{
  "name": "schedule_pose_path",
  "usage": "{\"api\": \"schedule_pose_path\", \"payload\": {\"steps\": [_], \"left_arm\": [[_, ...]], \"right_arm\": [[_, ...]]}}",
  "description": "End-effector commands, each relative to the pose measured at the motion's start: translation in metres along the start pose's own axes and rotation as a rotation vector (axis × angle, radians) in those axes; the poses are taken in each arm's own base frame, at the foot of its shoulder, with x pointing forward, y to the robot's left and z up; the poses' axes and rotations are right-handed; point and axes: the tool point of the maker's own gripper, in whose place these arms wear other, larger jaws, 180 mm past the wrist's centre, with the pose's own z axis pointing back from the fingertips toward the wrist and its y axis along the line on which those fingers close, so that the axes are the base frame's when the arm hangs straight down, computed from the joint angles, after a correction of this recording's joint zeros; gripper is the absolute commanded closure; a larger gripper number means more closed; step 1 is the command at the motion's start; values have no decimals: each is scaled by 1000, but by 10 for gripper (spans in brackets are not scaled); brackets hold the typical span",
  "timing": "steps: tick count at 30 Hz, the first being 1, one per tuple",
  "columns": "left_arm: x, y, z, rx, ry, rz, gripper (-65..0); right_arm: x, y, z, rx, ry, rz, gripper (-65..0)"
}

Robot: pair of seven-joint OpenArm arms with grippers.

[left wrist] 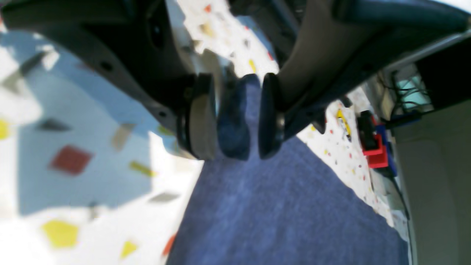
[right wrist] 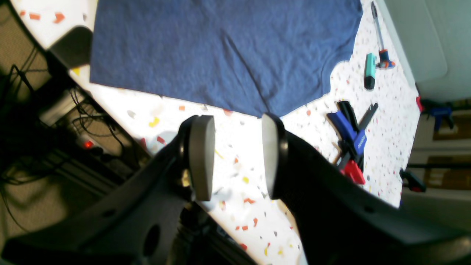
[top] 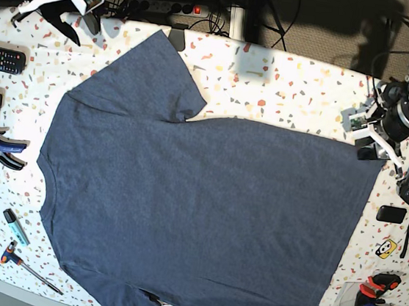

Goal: Fold the T-shirt properly
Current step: 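Move both grippers down to the shirt's shoulder corners and grasp them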

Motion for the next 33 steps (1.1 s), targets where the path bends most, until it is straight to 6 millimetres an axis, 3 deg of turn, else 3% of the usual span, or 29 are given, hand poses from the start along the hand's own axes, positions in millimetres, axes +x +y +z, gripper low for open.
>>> {"api": "schedule_pose_path", "payload": {"steps": [1,6,11,13,16,21,25,29,33], "left_arm": [[-9,10,1,13,21,-26,-196],[-20,12,-14,10,48,-45,-196],[-25,2,-22,-35,68,-79,-183],[-25,-5,-22,-51,72,-103,-133],[-27,-9,-21,-60,81,-102,0],[-27,-8,-21,-55,86,-53,0],[-22,-7,-22,-47,63,26,0],[-16,-10,-25,-46,56,50,0],[-10,-12,-28,-45,48,60,0]], "right_arm": [[7,-4,2,-8,-26,10,-212],[7,-4,2,-10,-24,17,-212],[4,-7,2,-28,-10,107,-212],[4,-8,2,-33,-6,134,-212],[4,-8,2,-33,-7,137,-212],[2,-5,2,-18,3,213,-212],[-11,7,0,53,29,316,-212],[-28,16,-17,76,26,385,-213],[-31,32,-43,92,9,463,-212]]}}
